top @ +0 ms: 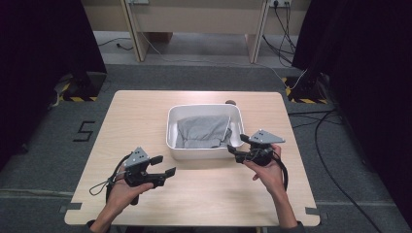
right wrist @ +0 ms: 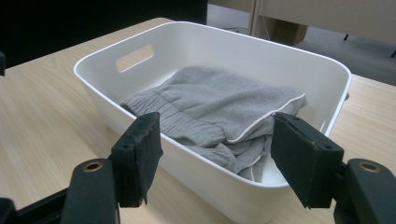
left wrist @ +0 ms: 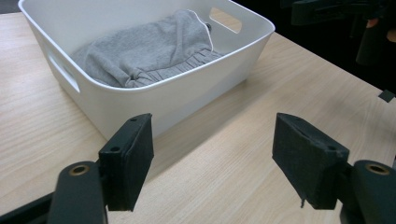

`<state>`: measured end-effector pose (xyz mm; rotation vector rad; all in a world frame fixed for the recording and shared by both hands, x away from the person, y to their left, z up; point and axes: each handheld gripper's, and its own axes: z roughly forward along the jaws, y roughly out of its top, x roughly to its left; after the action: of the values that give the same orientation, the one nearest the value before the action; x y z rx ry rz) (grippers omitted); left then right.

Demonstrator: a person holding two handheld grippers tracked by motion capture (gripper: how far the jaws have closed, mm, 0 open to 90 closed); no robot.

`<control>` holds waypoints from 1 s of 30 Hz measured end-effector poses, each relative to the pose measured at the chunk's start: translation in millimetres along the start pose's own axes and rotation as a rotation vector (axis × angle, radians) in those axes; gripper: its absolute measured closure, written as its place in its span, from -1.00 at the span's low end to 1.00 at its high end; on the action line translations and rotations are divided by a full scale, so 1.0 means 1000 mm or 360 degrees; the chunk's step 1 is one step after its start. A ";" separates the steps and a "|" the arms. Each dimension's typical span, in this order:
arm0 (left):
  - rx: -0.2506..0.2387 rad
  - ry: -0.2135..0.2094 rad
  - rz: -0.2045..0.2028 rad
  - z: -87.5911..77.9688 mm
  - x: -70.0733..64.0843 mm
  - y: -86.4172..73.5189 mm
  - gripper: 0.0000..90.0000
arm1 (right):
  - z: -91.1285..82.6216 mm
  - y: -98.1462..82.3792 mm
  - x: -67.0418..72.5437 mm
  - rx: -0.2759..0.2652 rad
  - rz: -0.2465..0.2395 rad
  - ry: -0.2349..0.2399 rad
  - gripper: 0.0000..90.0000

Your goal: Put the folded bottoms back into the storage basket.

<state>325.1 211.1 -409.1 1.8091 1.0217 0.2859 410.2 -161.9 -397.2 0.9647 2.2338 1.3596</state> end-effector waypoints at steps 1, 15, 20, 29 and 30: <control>0.0001 0.0005 0.0001 -0.001 0.000 0.000 -0.37 | -0.001 0.000 0.001 0.0005 -0.0001 0.0004 -0.23; 0.0027 0.0035 -0.0004 -0.004 0.000 -0.013 -0.51 | -0.013 -0.009 0.015 0.0014 -0.0036 -0.0001 -0.28; 0.0020 0.0031 -0.0017 -0.007 0.001 -0.019 -0.53 | -0.017 -0.014 0.019 0.0019 -0.0041 0.0022 -0.36; 0.0021 0.0014 -0.0056 -0.008 0.004 -0.037 -0.62 | -0.018 -0.040 0.022 0.0082 0.0040 0.0029 -0.54; 0.0021 0.0014 -0.0056 -0.008 0.004 -0.037 -0.62 | -0.017 -0.042 0.022 0.0078 0.0045 0.0031 -0.54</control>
<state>303.3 224.7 -437.5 1.8012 1.0626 0.2664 368.8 -169.6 -425.4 1.0074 2.2861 1.3372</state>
